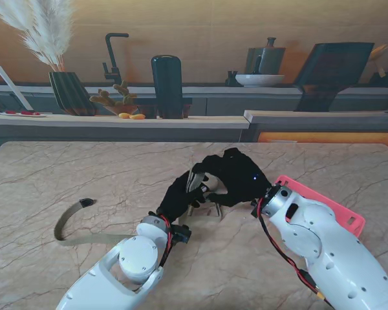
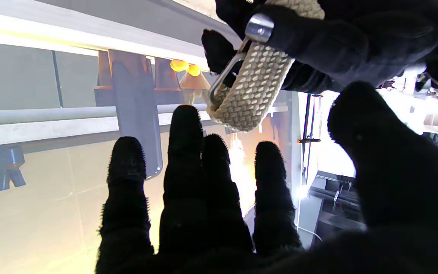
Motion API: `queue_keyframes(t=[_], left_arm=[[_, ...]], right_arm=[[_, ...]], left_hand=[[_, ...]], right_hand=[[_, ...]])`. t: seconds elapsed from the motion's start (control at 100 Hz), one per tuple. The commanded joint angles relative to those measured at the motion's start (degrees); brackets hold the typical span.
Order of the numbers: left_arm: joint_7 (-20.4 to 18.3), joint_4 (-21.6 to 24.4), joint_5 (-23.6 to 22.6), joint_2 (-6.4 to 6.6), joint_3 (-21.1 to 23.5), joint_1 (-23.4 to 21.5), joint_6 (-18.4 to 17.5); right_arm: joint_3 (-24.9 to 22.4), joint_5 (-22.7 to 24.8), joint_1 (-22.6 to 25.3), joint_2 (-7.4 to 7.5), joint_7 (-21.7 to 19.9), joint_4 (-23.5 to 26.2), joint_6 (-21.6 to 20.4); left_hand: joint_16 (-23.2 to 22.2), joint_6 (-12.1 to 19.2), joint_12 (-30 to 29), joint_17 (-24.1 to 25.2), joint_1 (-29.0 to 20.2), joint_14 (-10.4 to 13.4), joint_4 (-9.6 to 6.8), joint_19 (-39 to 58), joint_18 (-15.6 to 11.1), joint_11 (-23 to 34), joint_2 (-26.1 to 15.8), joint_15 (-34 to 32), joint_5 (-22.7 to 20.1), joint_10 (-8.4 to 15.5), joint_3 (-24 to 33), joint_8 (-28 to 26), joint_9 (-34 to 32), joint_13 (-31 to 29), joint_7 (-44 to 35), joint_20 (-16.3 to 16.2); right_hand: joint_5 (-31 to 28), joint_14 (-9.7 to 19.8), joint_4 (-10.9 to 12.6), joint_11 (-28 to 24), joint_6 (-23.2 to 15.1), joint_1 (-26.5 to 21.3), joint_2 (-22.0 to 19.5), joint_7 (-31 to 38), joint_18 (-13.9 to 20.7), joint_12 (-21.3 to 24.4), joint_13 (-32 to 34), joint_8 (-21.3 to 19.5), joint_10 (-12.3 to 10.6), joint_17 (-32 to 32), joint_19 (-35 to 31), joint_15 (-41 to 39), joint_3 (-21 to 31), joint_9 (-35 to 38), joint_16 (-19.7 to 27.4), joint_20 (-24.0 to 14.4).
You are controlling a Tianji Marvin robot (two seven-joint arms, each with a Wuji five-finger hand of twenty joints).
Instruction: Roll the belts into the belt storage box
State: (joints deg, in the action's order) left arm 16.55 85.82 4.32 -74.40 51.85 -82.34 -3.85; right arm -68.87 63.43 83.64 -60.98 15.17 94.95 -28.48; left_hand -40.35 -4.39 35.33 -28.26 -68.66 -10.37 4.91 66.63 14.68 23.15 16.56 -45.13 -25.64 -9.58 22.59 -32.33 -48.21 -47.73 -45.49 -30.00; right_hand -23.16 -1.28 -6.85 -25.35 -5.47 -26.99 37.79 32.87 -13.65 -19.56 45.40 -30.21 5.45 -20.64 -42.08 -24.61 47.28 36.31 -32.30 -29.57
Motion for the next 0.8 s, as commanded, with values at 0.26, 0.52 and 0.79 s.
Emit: queue_keyframes(t=[0.26, 0.52, 0.79], left_arm=[[-2.76, -2.68, -6.37, 1.58, -2.09, 1.65, -3.44], [-3.33, -3.37, -8.35, 1.95, -2.74, 2.22, -4.68], [-3.28, -3.41, -8.23, 1.89, -2.81, 2.26, -4.62]], right_arm=[[1.68, -1.83, -2.99, 0.31, -4.39, -2.33, 1.93], [2.60, -8.06, -4.90, 0.35, -11.97, -4.19, 2.49], [4.72, -12.92, -6.28, -0.30, -11.91, -6.67, 1.41]], left_hand=[[-0.89, 3.20, -0.34, 0.35, -5.30, 0.89, 0.01, 0.68, 0.88, 1.72, -4.19, -0.61, -3.01, -0.40, 0.72, -1.49, -0.46, -1.79, -3.01, -1.28], [-0.45, 3.43, -0.27, 1.15, -5.30, 0.29, 0.04, -0.06, 0.99, 1.81, -4.60, 0.41, -3.35, -0.13, 0.91, -1.60, -0.12, -1.00, -3.05, -1.21], [-0.03, 3.51, -0.40, 1.37, -5.30, 0.12, 0.09, -0.49, 1.03, 1.79, -4.71, 0.91, -3.31, -0.09, 0.66, -1.34, -0.08, -0.84, -2.82, -1.13]], right_hand=[[-0.90, -1.00, 1.66, -1.12, 8.15, -0.27, -1.22, -6.27, 1.58, 0.24, -2.35, 1.39, 4.22, -1.53, 0.17, -0.08, 1.43, -4.94, 0.30, -0.64], [-7.36, -0.66, 1.33, -3.58, 4.33, -2.57, -3.90, -2.93, 1.91, -0.51, 1.96, -1.94, 2.25, -3.40, -1.65, -4.65, 0.65, 2.68, -1.90, -0.77], [-18.38, 0.70, -3.73, -6.49, -11.16, -15.82, -8.22, 22.31, 1.02, -2.84, 12.97, 7.32, -4.36, -6.91, -4.71, -10.91, -6.43, 23.69, -7.06, -1.05]])
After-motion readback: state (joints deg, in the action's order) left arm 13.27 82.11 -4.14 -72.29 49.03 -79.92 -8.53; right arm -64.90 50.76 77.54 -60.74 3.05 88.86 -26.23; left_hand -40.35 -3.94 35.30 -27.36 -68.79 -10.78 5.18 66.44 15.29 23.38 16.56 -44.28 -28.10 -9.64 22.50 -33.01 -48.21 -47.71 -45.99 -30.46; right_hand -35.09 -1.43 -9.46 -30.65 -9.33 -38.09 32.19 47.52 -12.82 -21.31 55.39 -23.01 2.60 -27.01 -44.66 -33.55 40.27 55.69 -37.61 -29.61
